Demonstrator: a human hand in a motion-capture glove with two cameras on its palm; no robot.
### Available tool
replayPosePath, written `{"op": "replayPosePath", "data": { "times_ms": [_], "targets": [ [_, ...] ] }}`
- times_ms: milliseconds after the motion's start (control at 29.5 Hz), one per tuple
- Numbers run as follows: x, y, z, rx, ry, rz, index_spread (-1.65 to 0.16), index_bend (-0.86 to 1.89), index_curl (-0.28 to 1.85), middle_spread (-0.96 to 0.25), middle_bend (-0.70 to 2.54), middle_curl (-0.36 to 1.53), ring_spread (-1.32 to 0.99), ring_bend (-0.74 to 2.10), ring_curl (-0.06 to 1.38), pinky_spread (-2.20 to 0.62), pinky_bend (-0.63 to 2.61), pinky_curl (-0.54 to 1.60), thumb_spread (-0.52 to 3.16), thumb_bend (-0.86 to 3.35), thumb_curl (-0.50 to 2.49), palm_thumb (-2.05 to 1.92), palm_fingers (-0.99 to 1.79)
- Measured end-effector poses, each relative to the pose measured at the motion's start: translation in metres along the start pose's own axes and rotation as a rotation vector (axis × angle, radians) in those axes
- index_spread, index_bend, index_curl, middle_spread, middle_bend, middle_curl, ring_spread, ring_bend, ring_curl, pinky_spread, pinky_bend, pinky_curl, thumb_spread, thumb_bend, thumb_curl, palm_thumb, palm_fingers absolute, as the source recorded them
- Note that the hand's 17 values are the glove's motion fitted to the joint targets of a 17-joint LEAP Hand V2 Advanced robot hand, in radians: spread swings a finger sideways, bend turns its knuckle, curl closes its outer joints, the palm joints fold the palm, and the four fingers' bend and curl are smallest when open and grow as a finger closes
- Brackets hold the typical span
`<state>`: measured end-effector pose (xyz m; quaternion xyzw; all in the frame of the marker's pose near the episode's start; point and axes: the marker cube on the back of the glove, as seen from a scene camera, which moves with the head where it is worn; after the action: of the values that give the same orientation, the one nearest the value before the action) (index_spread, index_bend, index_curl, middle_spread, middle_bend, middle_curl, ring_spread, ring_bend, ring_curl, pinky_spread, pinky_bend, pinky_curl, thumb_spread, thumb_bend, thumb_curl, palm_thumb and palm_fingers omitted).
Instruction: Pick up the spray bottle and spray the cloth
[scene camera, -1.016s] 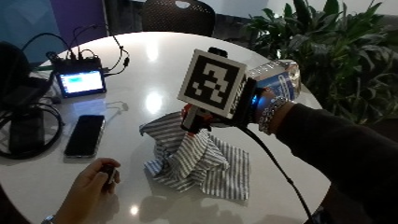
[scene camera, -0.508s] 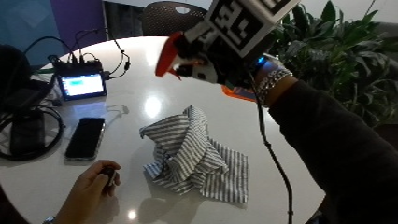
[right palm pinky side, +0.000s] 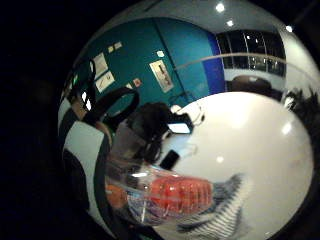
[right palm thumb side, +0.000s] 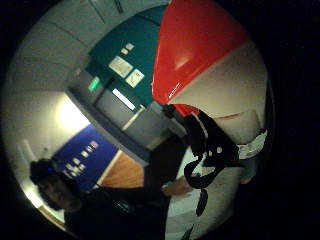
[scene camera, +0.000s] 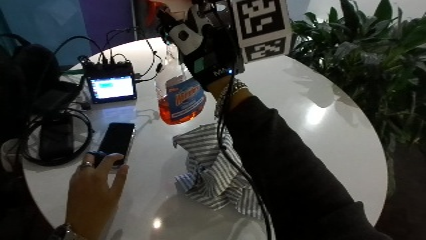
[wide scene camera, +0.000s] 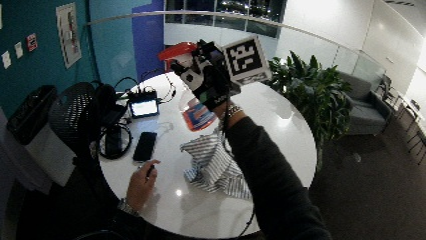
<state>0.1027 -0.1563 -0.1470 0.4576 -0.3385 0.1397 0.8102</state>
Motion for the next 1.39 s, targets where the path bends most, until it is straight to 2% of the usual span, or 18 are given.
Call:
{"op": "replayPosePath", "data": {
  "times_ms": [135,305,576,745,1388],
  "targets": [
    [0.041,0.0,0.009,0.016,-0.14,0.142,-0.28,0.17,0.46,-0.21,0.57,0.48,-0.16,0.67,0.43,-0.28,0.51,0.4,1.19,-0.01,0.37,0.78,1.3],
    [0.066,0.008,0.022,-0.017,-0.16,0.235,-0.28,0.24,0.48,-0.21,0.58,0.48,-0.16,0.64,0.42,-0.11,0.29,0.35,1.17,-0.01,0.37,0.82,1.16],
    [0.082,0.012,0.019,-0.007,-0.108,0.282,-0.28,0.25,0.49,-0.21,0.57,0.48,-0.15,0.58,0.41,0.07,0.09,0.27,1.13,-0.02,0.36,0.84,1.1],
    [0.091,0.011,0.015,0.037,-0.137,0.314,-0.28,0.26,0.5,-0.21,0.56,0.47,-0.18,0.54,0.41,0.12,0.09,0.24,1.11,-0.02,0.35,0.84,1.1],
    [0.093,0.007,0.011,0.076,-0.076,0.287,-0.29,0.21,0.49,-0.22,0.5,0.46,-0.21,0.53,0.42,0.14,0.12,0.18,1.08,-0.02,0.33,0.84,1.12]
  ]
}}
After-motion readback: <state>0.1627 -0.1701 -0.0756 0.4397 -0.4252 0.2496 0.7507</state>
